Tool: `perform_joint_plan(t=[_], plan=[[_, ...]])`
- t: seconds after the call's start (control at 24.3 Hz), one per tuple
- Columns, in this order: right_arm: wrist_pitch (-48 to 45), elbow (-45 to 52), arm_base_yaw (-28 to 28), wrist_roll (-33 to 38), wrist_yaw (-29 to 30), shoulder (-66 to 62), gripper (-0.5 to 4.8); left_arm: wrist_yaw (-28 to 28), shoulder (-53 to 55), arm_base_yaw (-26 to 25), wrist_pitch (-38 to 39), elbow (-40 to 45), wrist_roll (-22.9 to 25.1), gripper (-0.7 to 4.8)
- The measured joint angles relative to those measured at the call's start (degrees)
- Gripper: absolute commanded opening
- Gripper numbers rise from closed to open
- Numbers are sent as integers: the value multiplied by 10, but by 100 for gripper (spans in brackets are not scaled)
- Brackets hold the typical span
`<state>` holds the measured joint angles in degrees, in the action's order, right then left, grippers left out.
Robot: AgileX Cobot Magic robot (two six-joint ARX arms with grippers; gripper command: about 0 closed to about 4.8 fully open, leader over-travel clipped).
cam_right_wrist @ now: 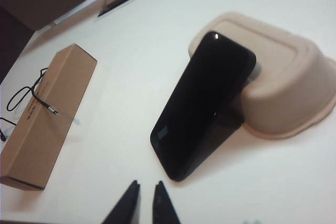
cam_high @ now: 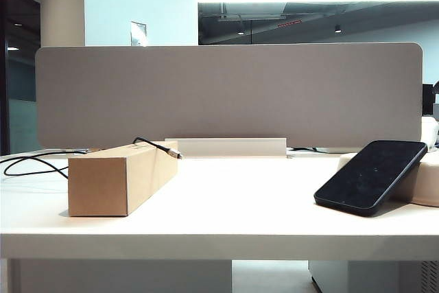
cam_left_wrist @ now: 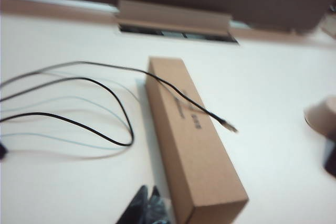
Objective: Pick up the charging cable and the phone, plug the charging cable into the charging port on the phone, and finally place them back on the table.
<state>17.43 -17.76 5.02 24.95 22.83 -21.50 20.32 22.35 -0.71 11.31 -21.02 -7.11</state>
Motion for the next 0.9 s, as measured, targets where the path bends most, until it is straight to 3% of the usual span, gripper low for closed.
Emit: perform_joint_plan(t=[0.33, 0.7, 0.82, 0.9], plan=[[-22, 0, 0, 45, 14, -105, 285, 27, 151, 18, 2, -99, 35, -5], [-132, -1, 0, 95, 57, -232, 291, 26, 255, 76, 16, -179, 77, -6], [-156, -1, 0, 104, 68, -270, 362, 26, 268, 79, 20, -188, 82, -5], [-171, -1, 0, 114, 75, -299, 380, 26, 271, 79, 23, -188, 84, -5]])
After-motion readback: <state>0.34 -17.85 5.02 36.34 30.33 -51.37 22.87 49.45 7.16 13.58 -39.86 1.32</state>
